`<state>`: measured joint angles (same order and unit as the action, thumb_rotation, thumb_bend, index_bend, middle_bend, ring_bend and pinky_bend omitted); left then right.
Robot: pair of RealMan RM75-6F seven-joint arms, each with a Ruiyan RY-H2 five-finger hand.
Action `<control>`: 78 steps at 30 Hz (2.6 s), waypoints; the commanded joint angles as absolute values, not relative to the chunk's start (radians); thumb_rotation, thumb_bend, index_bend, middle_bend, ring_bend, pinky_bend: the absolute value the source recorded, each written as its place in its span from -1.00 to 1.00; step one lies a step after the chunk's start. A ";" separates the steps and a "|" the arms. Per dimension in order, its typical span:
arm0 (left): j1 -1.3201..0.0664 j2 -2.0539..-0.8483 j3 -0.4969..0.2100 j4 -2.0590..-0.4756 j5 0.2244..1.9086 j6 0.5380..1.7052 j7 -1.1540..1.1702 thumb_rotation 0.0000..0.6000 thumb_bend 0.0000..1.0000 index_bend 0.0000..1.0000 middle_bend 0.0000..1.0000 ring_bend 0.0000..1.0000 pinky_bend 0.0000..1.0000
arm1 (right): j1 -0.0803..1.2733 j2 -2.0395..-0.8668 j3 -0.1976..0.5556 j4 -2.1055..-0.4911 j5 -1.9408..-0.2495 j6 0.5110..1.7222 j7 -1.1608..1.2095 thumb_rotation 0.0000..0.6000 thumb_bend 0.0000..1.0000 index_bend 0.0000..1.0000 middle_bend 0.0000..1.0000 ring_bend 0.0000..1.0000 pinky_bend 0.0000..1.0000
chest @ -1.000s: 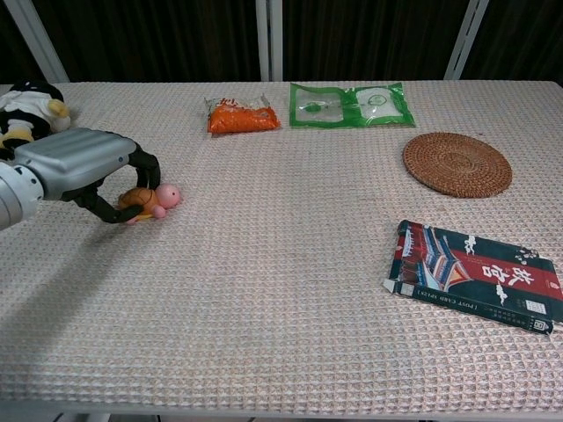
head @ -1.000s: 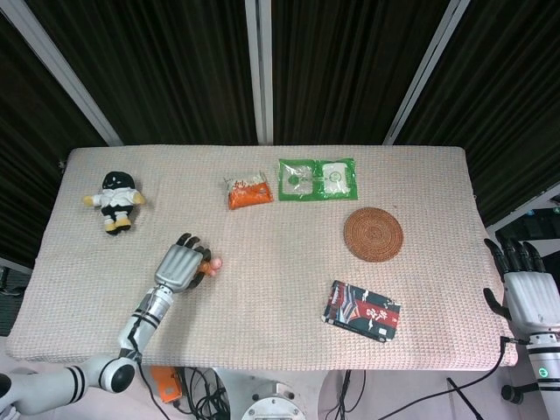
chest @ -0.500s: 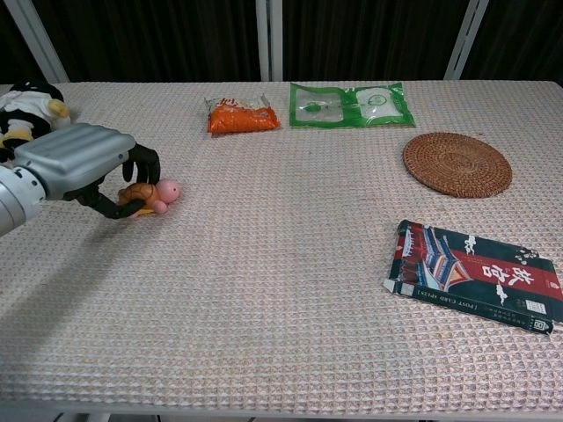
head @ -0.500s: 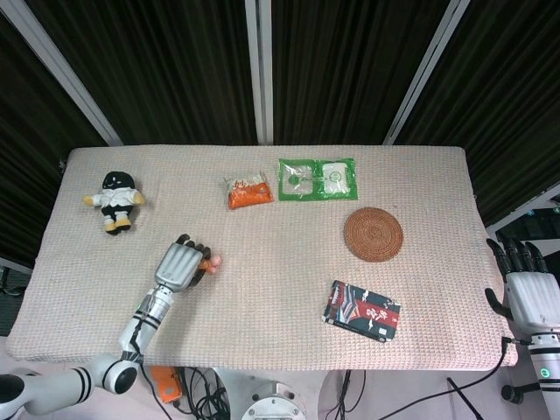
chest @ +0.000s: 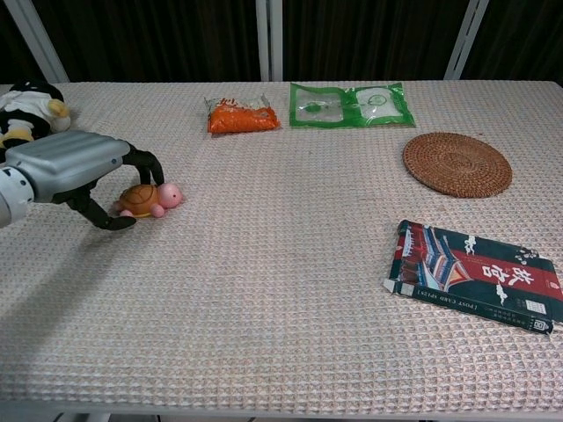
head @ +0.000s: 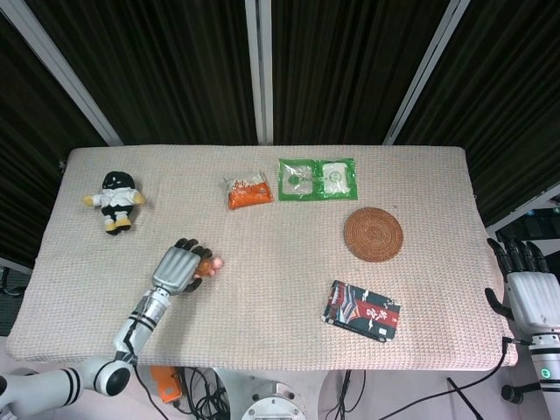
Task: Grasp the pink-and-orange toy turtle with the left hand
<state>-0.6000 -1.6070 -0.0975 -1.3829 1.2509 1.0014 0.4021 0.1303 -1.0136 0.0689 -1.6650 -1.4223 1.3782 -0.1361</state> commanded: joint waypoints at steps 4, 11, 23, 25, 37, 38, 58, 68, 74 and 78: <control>-0.606 -1.624 -0.099 -1.370 1.243 1.000 0.406 1.00 -0.48 -0.33 -0.23 -0.67 -0.54 | 0.132 -1.016 0.069 -1.663 -1.421 1.375 -0.137 1.00 -0.44 -1.00 -1.00 -1.00 -1.00; -0.603 -1.687 -0.105 -1.291 1.287 1.056 0.360 1.00 -0.45 0.26 0.33 -0.29 -0.34 | 0.132 -1.017 0.070 -1.655 -1.415 1.372 -0.129 1.00 -0.44 -1.00 -1.00 -1.00 -1.00; -0.601 -1.701 -0.101 -1.259 1.285 1.047 0.348 1.00 -0.45 0.45 0.53 -0.04 -0.22 | 0.131 -1.017 0.068 -1.652 -1.420 1.373 -0.124 1.00 -0.44 -1.00 -1.00 -1.00 -1.00; -0.604 -1.682 -0.096 -1.280 1.281 1.027 0.347 1.00 -0.59 0.16 0.24 -0.22 -0.28 | 0.131 -1.017 0.068 -1.653 -1.421 1.373 -0.125 1.00 -0.44 -1.00 -1.00 -1.00 -1.00; -0.602 -1.624 -0.101 -1.352 1.257 1.018 0.364 1.00 -0.71 -0.31 -0.28 -0.71 -0.44 | 0.133 -1.017 0.066 -1.657 -1.418 1.368 -0.132 1.00 -0.44 -1.00 -1.00 -1.00 -1.00; -0.602 -1.623 -0.101 -1.354 1.255 1.018 0.365 1.00 -0.71 -0.30 -0.26 -0.71 -0.44 | 0.133 -1.018 0.066 -1.657 -1.418 1.368 -0.132 1.00 -0.44 -1.00 -1.00 -1.00 -1.00; -0.594 -1.710 -0.101 -1.242 1.311 1.087 0.313 1.00 -0.43 0.63 0.66 0.15 -0.02 | 0.133 -1.018 0.066 -1.656 -1.418 1.367 -0.132 1.00 -0.44 -1.00 -1.00 -1.00 -1.00; -0.609 -1.618 -0.081 -1.341 1.278 0.980 0.299 1.00 -0.80 -0.77 -0.83 -0.97 -0.77 | 0.132 -1.016 0.066 -1.659 -1.420 1.371 -0.134 1.00 -0.44 -1.00 -1.00 -1.00 -1.00; -0.591 -1.579 -0.084 -1.381 1.318 1.042 0.278 1.00 -0.87 -0.86 -1.00 -1.00 -0.90 | 0.133 -1.017 0.066 -1.666 -1.418 1.369 -0.140 1.00 -0.44 -1.00 -1.00 -1.00 -1.00; -0.563 -1.523 -0.078 -1.435 1.324 1.085 0.284 1.00 -0.87 -0.86 -1.00 -1.00 -0.91 | 0.137 -1.021 0.068 -1.678 -1.422 1.370 -0.154 1.00 -0.44 -1.00 -1.00 -1.00 -1.00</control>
